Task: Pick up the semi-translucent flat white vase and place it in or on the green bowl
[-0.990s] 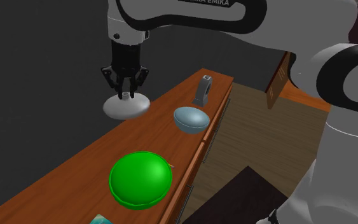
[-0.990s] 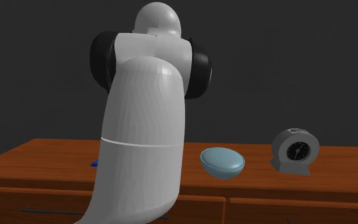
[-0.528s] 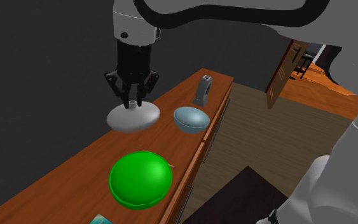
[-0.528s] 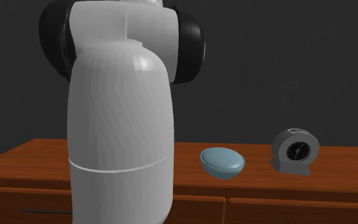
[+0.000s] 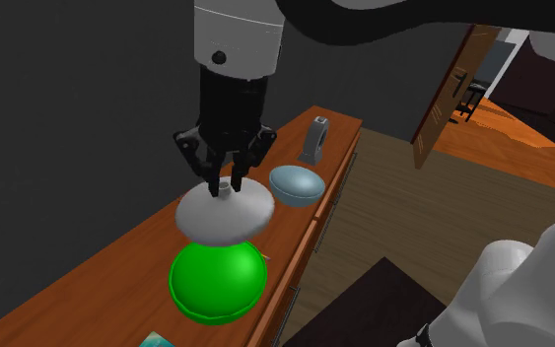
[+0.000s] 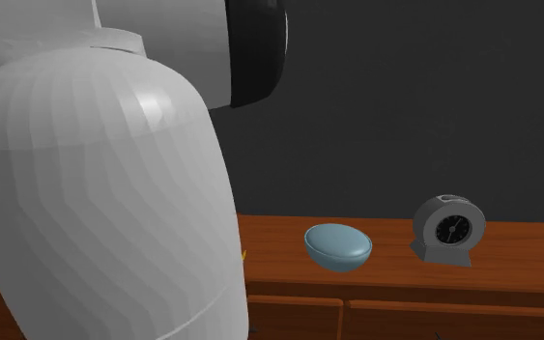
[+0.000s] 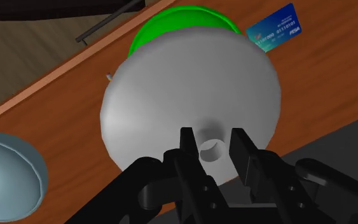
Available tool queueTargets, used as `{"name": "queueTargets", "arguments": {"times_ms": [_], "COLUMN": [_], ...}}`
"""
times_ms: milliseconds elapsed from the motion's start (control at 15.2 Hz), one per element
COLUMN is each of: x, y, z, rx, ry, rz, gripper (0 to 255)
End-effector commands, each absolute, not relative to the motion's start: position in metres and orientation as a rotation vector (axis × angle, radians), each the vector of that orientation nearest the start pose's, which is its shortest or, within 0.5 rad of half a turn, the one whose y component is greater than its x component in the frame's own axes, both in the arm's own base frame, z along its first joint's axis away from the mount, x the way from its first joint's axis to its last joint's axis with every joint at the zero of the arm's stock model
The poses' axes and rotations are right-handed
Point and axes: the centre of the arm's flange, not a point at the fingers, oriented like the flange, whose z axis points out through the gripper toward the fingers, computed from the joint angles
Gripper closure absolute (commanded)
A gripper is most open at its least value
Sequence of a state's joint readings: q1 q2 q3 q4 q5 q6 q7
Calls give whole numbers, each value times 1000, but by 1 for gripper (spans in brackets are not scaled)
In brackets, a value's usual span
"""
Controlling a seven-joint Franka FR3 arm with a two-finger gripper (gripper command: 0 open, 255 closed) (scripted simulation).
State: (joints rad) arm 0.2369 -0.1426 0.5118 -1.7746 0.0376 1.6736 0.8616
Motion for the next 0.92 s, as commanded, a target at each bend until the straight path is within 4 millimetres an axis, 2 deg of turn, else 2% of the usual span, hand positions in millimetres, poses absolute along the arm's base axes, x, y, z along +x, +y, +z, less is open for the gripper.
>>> {"name": "queueTargets", "arguments": {"times_ms": [0,858], "x": [355,355], "y": [375,375], "z": [605,537], "rx": [-3141,-3141], "ry": [189,189], "rz": [-62,-62], "gripper": [255,255]}}
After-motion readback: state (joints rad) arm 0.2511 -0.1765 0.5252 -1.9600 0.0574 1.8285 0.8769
